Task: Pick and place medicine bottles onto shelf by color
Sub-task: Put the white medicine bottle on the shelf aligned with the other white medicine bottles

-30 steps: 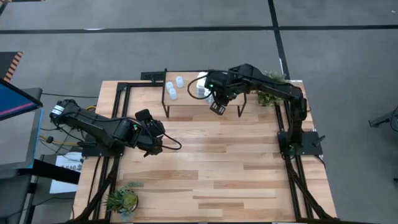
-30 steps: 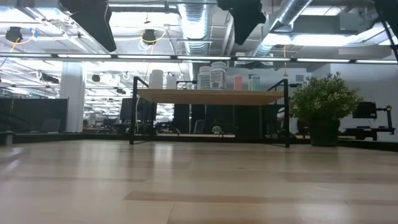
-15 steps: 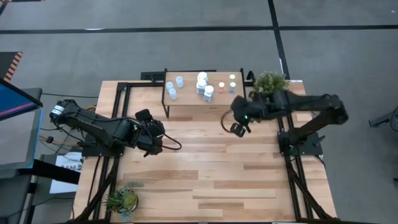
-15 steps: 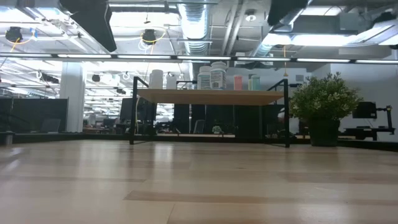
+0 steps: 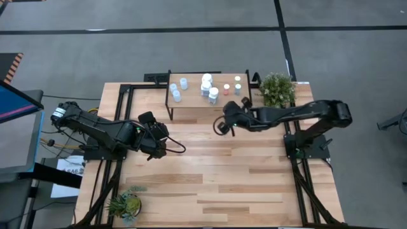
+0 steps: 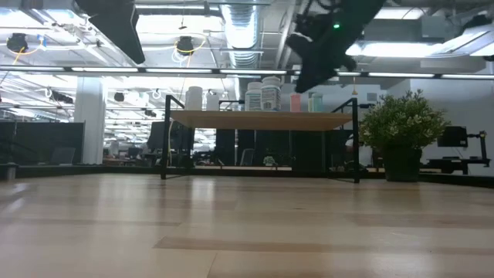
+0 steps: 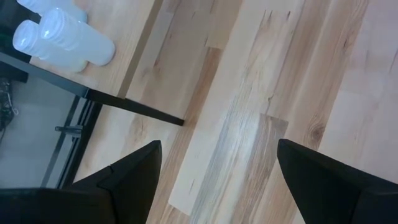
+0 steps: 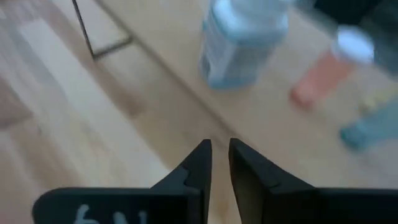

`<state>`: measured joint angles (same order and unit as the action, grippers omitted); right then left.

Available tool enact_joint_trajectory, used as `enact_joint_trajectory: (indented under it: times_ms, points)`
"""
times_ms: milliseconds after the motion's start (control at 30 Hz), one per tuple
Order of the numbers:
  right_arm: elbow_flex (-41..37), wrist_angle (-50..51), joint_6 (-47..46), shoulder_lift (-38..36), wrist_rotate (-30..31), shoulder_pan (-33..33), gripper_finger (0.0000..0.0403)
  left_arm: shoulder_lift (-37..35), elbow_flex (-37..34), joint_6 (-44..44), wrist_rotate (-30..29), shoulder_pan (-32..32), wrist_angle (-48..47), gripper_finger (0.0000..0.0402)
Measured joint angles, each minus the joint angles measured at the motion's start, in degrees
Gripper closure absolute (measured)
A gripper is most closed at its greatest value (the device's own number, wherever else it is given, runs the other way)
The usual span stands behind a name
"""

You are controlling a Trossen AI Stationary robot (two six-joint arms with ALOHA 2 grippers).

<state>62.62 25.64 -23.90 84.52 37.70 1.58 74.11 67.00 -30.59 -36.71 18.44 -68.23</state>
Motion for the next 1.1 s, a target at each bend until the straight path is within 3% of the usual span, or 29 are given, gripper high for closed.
enact_joint_trajectory:
  times_ms: [167, 333, 500, 1100]
  points:
    - [0.4, -9.4, 5.9, 2.2, 2.2, 2.8, 0.0343, 0.0, 0.0, 0.0, 0.0, 0.0, 0.0, 0.0095]
    - [0.4, -10.1, 7.1, 2.2, 3.3, 5.4, 0.0349, 0.0, 0.0, -0.1, 0.0, 0.0, 0.0, 0.0095]
    - [0.4, -13.0, 11.8, 2.2, -2.6, 6.7, 0.0349, 0.0, 0.0, -0.1, 0.0, -0.1, 0.0, 0.0095]
    - [0.4, -18.6, 15.4, 2.9, -9.8, 9.5, 0.0349, 0.0, 0.0, -0.3, -0.2, -0.1, 0.2, 0.0095]
